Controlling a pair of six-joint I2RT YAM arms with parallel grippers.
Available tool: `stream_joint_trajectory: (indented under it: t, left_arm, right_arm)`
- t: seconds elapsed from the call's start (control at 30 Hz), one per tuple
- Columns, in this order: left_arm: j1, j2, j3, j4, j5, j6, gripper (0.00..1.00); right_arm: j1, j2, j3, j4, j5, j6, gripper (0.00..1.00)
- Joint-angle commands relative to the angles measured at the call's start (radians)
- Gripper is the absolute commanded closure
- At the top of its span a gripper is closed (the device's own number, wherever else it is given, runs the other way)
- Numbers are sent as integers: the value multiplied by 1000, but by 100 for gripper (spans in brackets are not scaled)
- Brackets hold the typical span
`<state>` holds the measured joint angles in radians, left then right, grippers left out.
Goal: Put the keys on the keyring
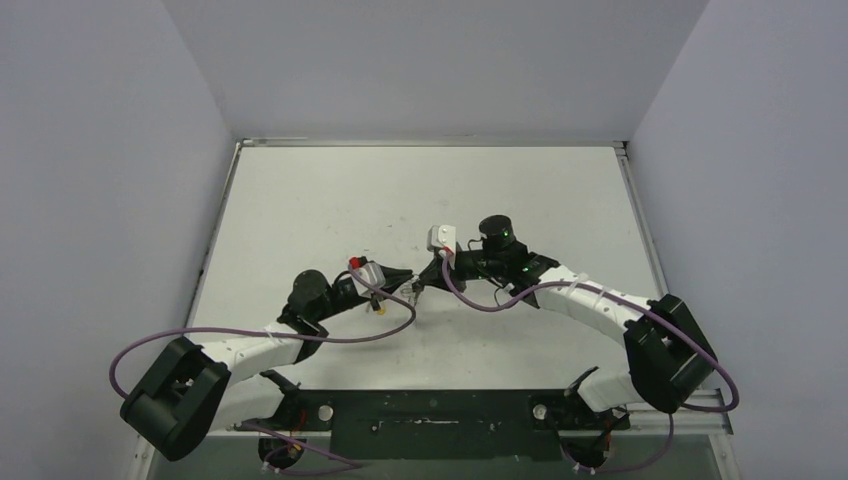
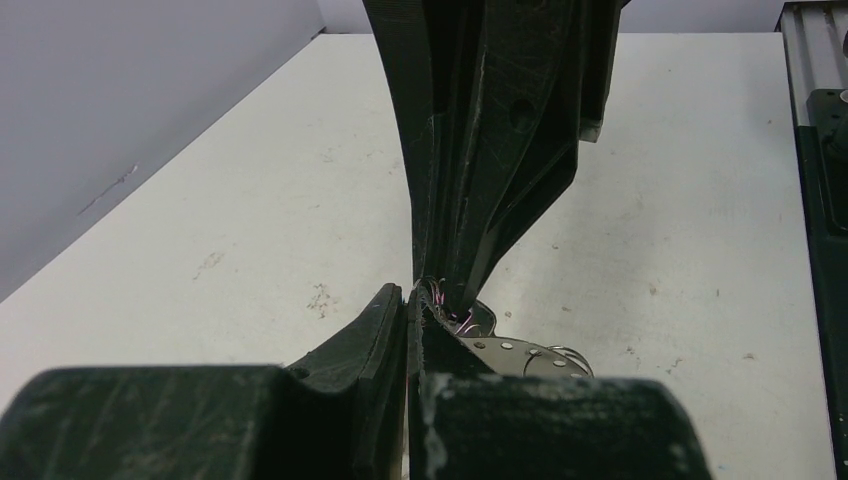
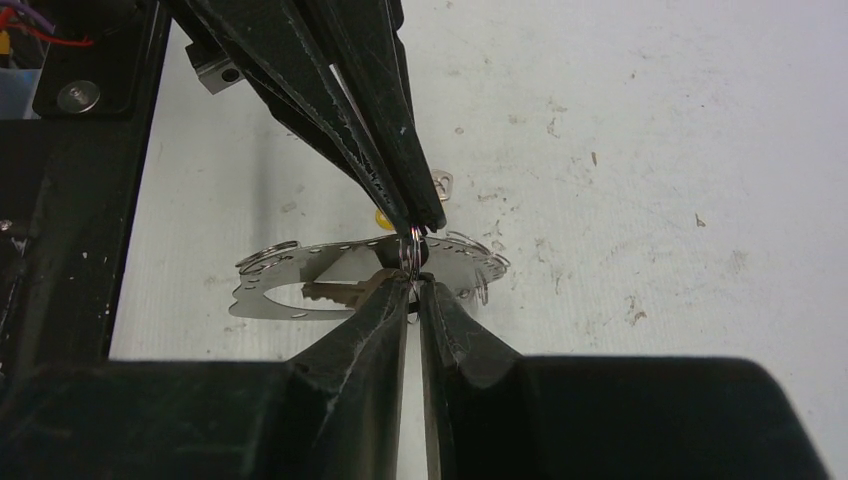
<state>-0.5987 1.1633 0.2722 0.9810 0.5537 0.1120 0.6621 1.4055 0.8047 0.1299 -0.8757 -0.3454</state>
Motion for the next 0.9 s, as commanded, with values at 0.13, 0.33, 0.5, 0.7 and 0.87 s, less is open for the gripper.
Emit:
stream_joint_trajectory:
  t: [0.13, 0.33, 0.5, 0.7, 0.87]
  left_arm:
    - [7, -15, 6, 114, -17, -9, 100]
    - [7, -17, 1, 118, -13, -6, 100]
    - [7, -22, -1, 117, -1, -5, 100]
    - [7, -30, -5, 116, 13, 1, 100]
    - [7, -36, -5, 114, 15, 3, 100]
  right_arm:
    - [27, -1, -53, 89, 31, -52, 74]
    - [12, -69, -120, 224, 79, 29, 49]
    - [-4, -90, -132, 315, 78, 105, 46]
    - [-4, -53, -105, 426, 49, 189, 53]
    - [-3, 9, -72, 462, 10, 225, 67]
